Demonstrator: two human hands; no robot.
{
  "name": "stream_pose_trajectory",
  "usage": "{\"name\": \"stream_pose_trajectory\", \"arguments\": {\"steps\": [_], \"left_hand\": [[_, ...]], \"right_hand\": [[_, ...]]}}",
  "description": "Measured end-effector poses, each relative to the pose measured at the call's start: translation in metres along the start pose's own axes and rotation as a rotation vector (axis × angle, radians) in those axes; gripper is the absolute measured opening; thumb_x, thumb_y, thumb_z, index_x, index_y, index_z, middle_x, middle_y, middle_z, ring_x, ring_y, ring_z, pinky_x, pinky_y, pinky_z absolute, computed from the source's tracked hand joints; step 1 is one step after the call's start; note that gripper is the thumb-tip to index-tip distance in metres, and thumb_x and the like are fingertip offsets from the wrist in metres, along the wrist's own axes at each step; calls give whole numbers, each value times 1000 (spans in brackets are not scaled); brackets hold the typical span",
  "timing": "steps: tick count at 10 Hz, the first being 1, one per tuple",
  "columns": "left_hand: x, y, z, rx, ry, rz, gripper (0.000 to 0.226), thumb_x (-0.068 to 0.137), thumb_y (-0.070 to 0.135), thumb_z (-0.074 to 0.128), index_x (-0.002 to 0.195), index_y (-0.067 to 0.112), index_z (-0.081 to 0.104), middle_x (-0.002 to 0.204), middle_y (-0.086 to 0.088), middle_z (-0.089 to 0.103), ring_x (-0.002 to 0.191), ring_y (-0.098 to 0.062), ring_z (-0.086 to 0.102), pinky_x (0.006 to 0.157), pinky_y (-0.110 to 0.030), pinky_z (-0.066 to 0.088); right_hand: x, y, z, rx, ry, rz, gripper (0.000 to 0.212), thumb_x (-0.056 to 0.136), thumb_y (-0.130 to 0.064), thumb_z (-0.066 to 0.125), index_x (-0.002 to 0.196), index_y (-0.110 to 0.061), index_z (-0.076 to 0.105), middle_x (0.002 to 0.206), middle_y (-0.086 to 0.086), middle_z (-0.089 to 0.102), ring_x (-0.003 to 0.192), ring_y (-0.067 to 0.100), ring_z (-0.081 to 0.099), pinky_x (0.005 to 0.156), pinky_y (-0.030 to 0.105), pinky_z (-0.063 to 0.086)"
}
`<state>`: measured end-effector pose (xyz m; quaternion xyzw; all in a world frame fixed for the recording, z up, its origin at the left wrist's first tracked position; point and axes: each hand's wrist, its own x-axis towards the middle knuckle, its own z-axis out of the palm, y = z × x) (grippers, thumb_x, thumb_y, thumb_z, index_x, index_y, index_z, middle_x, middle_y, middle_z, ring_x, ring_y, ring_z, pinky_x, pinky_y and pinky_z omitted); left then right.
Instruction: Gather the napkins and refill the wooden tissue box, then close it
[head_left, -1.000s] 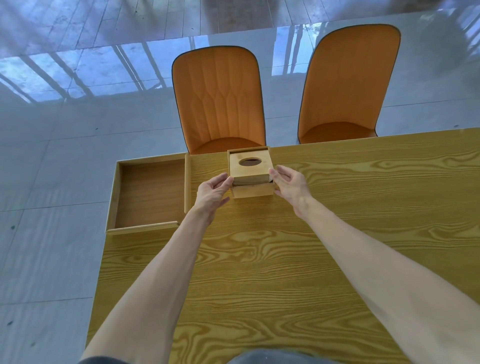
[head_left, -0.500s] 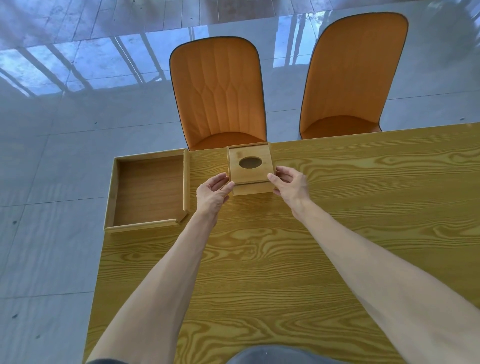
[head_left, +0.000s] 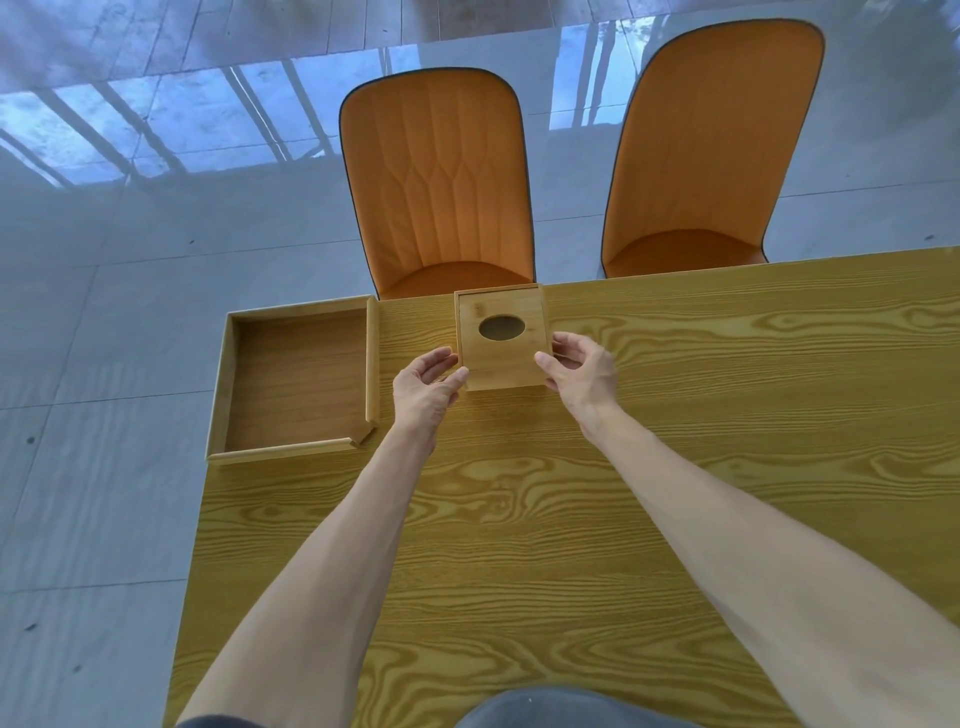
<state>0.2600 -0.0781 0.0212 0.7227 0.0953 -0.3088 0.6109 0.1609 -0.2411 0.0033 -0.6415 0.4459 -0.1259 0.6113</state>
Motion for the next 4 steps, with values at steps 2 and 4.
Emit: {"name": "stream_pose_trajectory", "arguments": {"steps": [2, 4], "left_hand": [[-3, 6, -2, 143, -28, -25, 36, 90, 12, 70, 126, 14, 63, 114, -5, 69, 94, -14, 65, 89, -36, 54], [-14, 16, -12, 783, -235, -42, 52, 95, 40, 59, 141, 19, 49, 135, -9, 60, 120, -26, 58, 106, -45, 46]], "right_hand": [[2, -1, -4, -146, -11, -25, 40, 88, -19, 74, 126, -12, 62, 115, 5, 72, 103, 18, 69, 89, 40, 59], [-14, -22, -19, -642, -60, -153, 36, 98, -30, 56, 131, -15, 59, 120, 4, 70, 105, 23, 66, 82, 32, 54]]}}
